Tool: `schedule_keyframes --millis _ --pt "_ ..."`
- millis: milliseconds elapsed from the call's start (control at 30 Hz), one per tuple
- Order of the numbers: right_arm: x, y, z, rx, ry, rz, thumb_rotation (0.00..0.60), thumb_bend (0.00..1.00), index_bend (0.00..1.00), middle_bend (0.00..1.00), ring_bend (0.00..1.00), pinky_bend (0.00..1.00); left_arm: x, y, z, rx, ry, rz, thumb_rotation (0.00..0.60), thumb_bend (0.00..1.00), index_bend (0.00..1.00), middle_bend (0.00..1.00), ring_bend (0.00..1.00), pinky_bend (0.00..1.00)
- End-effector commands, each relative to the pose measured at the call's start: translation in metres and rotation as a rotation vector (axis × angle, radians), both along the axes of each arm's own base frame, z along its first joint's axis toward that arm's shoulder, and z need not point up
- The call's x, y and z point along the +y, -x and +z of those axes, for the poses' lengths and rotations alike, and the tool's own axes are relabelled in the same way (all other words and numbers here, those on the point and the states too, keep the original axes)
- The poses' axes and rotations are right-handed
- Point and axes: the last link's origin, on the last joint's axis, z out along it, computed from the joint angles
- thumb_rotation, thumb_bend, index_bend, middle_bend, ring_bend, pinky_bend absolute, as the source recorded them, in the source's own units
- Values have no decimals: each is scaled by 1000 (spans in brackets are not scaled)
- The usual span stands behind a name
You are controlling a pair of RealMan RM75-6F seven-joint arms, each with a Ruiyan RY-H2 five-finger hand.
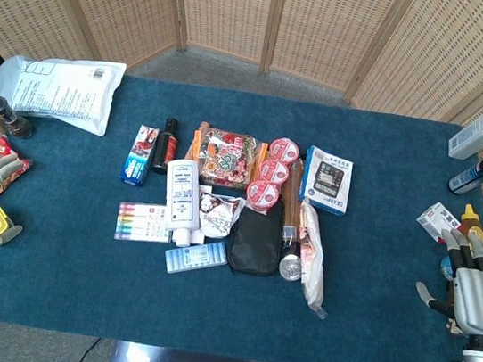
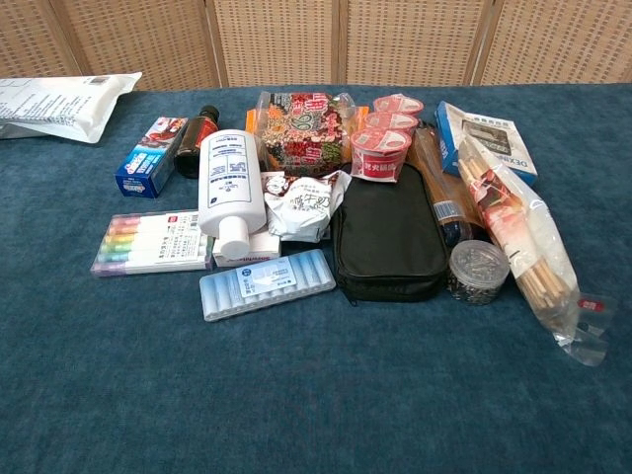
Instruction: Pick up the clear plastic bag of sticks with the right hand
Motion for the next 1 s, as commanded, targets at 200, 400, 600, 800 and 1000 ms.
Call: schedule_keyframes --millis 200,400,600,800,1000 --pt "-11 -14 -12 -5 -88 65 500 248 0 108 0 0 3 -1 -3 -1 7 -4 600 262 75 57 0 0" --pt "-27 -21 -22 5 -188 149 499 238 0 84 0 0 1 1 -2 0 3 7 600 261 76 56 0 0" --pt "-45 -30 -34 43 -282 239 497 251 0 2 0 0 -1 2 1 0 -3 18 600 262 76 56 0 0" --pt "-61 -40 -47 87 -380 342 497 268 0 0 0 0 -2 3 4 -6 -4 27 600 262 76 57 0 0" --pt "-70 -48 -58 133 -452 436 500 268 0 0 0 0 -3 2 4 -14 -3 34 600 261 76 56 0 0"
